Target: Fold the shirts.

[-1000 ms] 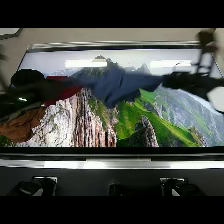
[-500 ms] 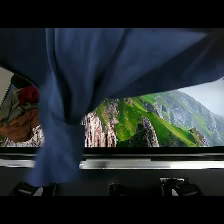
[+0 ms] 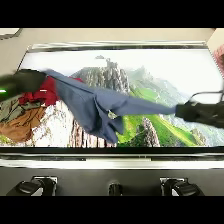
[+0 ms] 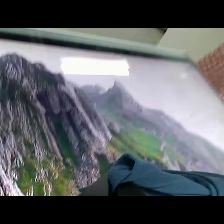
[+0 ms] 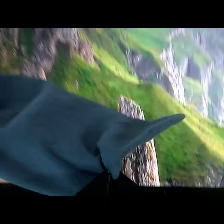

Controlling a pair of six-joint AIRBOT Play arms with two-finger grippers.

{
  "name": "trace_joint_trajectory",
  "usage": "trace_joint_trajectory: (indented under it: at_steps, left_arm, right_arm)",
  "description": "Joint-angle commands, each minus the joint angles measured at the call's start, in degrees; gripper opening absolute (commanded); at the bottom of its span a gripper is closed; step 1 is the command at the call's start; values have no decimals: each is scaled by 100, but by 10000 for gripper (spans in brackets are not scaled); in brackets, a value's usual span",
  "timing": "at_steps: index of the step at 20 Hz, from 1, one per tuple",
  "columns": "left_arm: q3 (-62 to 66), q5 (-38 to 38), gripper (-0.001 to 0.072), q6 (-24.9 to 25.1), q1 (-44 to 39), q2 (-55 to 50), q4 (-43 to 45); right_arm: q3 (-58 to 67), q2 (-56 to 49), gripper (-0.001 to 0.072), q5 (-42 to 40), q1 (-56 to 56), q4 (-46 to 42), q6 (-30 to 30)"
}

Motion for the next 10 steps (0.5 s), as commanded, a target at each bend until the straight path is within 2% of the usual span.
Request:
trace_joint_trajectory:
  at_steps: [1, 5, 8, 9, 10]
  left_arm:
    - [-570, 264, 28, 214, -114, -925, -66]
    - [-568, 1639, 29, 623, -219, -2229, -1213]
    - [-570, 1818, 30, 632, -262, -3018, -1707]
    - [-570, 1624, 60, 632, -275, -3233, -1808]
    - [-570, 1349, 287, 632, -282, -3390, -1928]
  right_arm:
    - [-1294, -151, 39, -157, 0, 2, 66]
    - [-2076, -940, 39, -2822, 0, -612, 927]
    - [-2076, -1985, 40, -3856, 0, -708, 1692]
    - [-2074, -2319, 41, -3932, 0, -568, 2052]
    - [-2074, -2573, 76, -3926, 0, -385, 2280]
